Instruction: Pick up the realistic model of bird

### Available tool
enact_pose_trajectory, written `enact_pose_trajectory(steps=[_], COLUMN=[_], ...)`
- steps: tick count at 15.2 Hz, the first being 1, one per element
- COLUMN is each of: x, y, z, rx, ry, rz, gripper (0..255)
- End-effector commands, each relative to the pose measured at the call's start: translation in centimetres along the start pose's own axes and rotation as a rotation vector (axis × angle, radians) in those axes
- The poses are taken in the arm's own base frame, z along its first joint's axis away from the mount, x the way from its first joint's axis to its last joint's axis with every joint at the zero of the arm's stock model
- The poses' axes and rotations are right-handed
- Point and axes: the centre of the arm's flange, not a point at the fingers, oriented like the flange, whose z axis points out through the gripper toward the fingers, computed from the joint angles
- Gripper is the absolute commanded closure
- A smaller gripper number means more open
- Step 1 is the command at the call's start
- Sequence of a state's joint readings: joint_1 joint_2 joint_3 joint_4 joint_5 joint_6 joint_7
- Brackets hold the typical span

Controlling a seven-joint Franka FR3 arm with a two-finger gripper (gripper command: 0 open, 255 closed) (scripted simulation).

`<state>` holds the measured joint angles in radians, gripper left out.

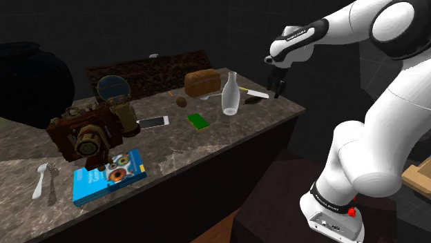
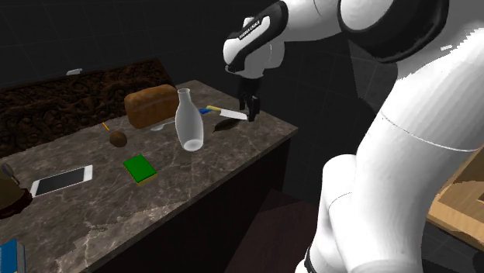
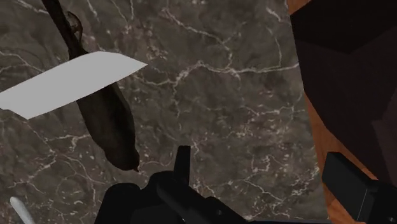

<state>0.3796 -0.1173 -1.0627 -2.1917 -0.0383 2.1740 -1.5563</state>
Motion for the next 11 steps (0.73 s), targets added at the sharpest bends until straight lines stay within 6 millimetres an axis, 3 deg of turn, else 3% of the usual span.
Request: enact_pose_trajectory(steps=[1, 11], x=[-0.1, 0.1], y=[2.3, 14.3], z=[1.1, 7.8], rx=[0.002, 0.038], ry=[0.009, 0.038], rz=[-0.077, -0.402], gripper=[0, 0])
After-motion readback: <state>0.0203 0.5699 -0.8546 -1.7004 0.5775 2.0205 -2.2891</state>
